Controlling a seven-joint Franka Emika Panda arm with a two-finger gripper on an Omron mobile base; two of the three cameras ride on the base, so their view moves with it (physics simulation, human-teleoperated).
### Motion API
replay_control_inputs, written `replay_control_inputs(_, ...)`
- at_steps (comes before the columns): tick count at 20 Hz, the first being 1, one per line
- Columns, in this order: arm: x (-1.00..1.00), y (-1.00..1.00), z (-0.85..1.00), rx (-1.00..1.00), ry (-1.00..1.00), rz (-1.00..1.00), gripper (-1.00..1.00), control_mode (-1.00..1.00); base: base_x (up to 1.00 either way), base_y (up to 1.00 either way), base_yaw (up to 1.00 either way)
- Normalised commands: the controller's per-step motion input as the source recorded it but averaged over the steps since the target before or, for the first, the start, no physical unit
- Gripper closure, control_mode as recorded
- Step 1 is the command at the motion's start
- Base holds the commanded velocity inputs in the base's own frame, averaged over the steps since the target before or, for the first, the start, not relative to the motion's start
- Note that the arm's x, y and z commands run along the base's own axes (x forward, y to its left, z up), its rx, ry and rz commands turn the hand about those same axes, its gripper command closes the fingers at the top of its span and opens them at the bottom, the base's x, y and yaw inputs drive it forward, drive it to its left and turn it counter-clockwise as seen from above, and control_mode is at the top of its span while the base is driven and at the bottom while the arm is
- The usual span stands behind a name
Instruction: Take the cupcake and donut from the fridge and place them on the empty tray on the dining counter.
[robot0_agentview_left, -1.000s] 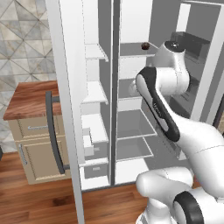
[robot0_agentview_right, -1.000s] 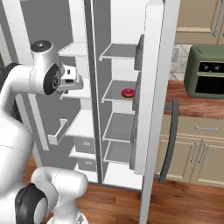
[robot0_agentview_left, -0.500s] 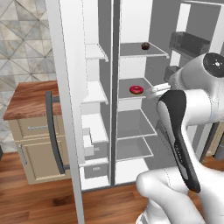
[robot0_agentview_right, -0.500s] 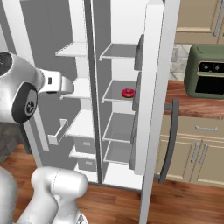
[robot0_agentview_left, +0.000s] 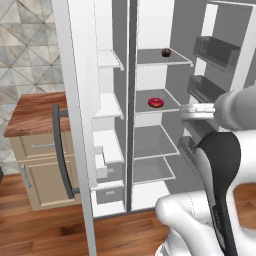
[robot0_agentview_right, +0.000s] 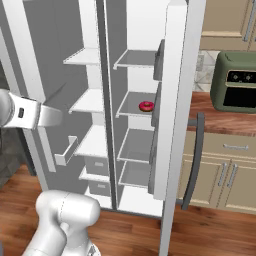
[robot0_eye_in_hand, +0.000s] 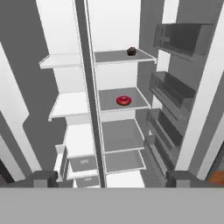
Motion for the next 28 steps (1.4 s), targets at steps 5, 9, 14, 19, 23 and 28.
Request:
replay_control_inputs(5, 0.05, -0.04, 0.17, 0.22, 0.0, 0.03, -1.0, -1.0, 0.0, 0.0, 0.0)
replay_control_inputs(9, 0.0, 0.0, 0.0, 0.0, 0.0, 0.0, -1.0, 1.0, 0.98, -0.03, 0.09)
replay_control_inputs(14, 0.0, 0.0, 0.0, 0.0, 0.0, 0.0, -1.0, 1.0, 1.0, -0.1, 0.07)
replay_control_inputs(19, 0.0, 0.0, 0.0, 0.0, 0.0, 0.0, -1.0, 1.0, 1.0, -0.48, 0.0)
replay_control_inputs(23, 0.0, 0.0, 0.0, 0.0, 0.0, 0.0, -1.0, 1.0, 1.0, 0.22, -0.01)
replay_control_inputs(28, 0.0, 0.0, 0.0, 0.0, 0.0, 0.0, -1.0, 1.0, 1.0, 0.39, 0.0)
